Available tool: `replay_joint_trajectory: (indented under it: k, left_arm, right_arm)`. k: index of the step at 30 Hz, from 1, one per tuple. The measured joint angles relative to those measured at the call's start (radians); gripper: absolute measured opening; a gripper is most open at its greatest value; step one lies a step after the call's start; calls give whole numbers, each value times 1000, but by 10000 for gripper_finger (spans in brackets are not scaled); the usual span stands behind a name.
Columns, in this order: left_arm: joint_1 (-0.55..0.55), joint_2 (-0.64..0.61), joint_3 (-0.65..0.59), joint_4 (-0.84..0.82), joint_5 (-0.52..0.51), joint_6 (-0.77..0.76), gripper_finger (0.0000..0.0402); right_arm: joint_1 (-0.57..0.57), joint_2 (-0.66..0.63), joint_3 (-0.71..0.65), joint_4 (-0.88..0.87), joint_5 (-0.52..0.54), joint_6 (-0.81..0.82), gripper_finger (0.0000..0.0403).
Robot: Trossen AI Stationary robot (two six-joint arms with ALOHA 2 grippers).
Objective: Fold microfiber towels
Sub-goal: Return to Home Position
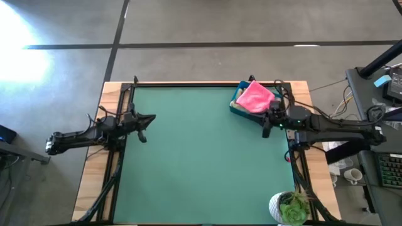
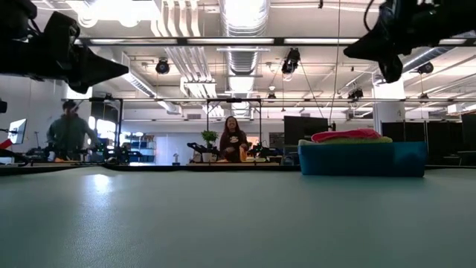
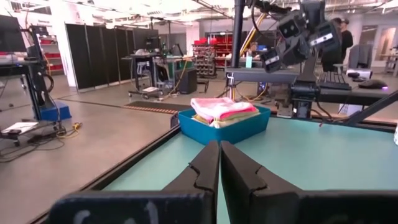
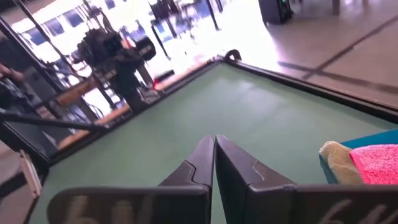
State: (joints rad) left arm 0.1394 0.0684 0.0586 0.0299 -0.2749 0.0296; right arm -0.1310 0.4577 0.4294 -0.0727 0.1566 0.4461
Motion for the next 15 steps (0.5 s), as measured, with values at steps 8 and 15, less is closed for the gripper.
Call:
replay_joint_trajectory:
  k: [8, 15]
  left_arm:
    - [0, -15, 0, -2, 0, 4, 0]
    - [0, -2, -12, -2, 0, 4, 0]
  right_arm:
    - [0, -187, -236, 233, 1, 7, 9]
    - [0, -319, -353, 273, 3, 8, 9]
